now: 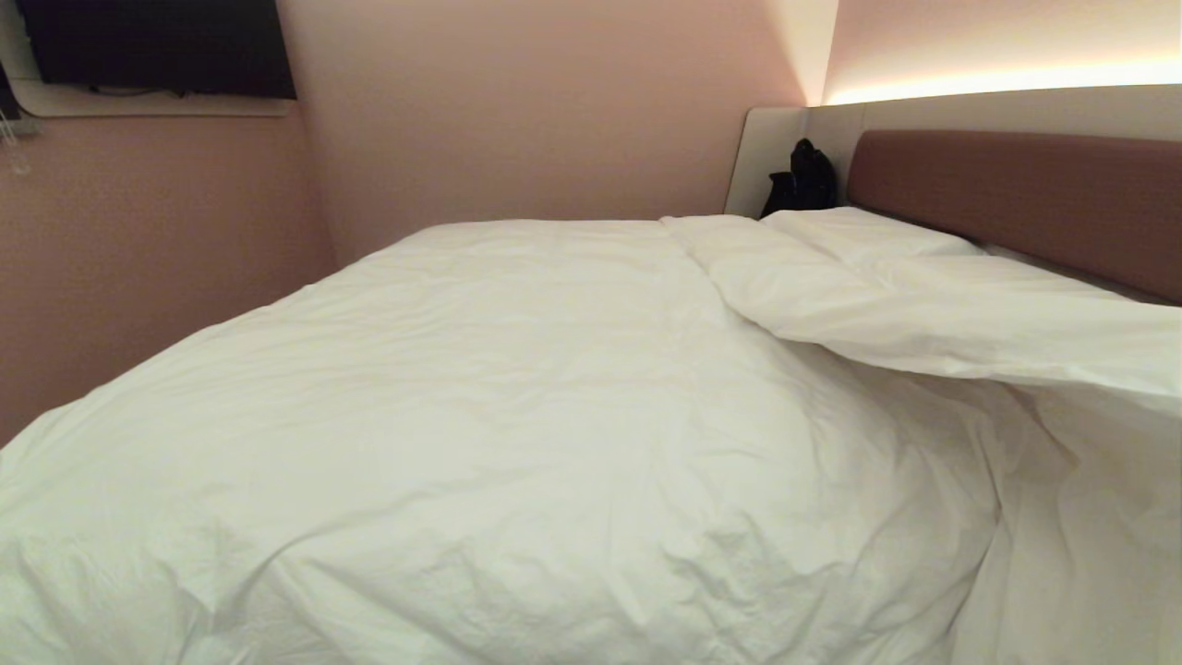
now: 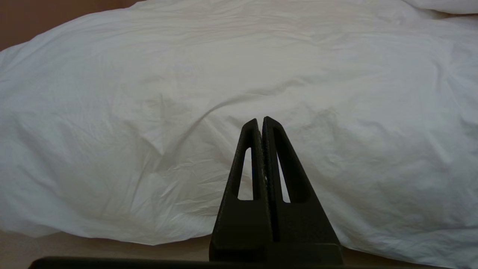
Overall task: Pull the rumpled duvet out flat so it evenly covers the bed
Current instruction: Flatten the corners of the folded blanket
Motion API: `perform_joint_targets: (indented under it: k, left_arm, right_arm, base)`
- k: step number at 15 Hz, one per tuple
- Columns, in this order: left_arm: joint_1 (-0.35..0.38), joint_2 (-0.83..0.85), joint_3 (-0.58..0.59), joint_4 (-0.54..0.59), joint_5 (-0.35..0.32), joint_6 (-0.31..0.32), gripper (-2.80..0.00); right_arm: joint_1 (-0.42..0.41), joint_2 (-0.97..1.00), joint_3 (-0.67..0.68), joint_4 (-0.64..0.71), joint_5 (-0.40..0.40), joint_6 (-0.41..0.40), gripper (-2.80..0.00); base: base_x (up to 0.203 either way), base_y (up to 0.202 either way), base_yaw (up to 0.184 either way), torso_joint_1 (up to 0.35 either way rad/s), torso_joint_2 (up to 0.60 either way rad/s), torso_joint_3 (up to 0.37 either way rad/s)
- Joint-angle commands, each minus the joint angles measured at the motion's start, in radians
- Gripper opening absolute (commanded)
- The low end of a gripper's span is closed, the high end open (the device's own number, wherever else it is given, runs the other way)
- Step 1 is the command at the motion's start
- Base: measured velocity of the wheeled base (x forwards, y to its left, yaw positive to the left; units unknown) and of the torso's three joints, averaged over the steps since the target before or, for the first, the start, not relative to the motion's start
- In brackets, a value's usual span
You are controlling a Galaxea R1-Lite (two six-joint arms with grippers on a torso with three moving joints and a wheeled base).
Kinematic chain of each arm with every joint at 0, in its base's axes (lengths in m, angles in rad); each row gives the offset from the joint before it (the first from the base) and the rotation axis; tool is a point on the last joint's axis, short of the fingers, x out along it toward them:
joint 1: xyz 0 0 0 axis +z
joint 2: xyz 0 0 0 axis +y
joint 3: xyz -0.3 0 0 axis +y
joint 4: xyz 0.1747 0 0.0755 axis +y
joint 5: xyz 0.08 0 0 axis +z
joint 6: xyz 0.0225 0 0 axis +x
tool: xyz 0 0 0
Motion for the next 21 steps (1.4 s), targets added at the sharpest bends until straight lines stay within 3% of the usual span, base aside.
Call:
perform_joint_targets:
  k: [1,21]
  left_arm:
    - [0.0,0.0,0.0,0.0,0.0,-0.001,-2.8]
    - [0.0,0.0,0.0,0.0,0.0,-0.001,-2.8]
  right_arm:
    - [0.0,-0.054,0.028,0.034,-0.002,-0.002,-2.8]
    - [0.002,-0.3,0.222,0.174,0.001,0.001,-2.8]
  base:
    - [0.0,0.0,0.0,0.0,0.0,0.0]
    - [0.0,0.0,0.0,0.0,0.0,0.0]
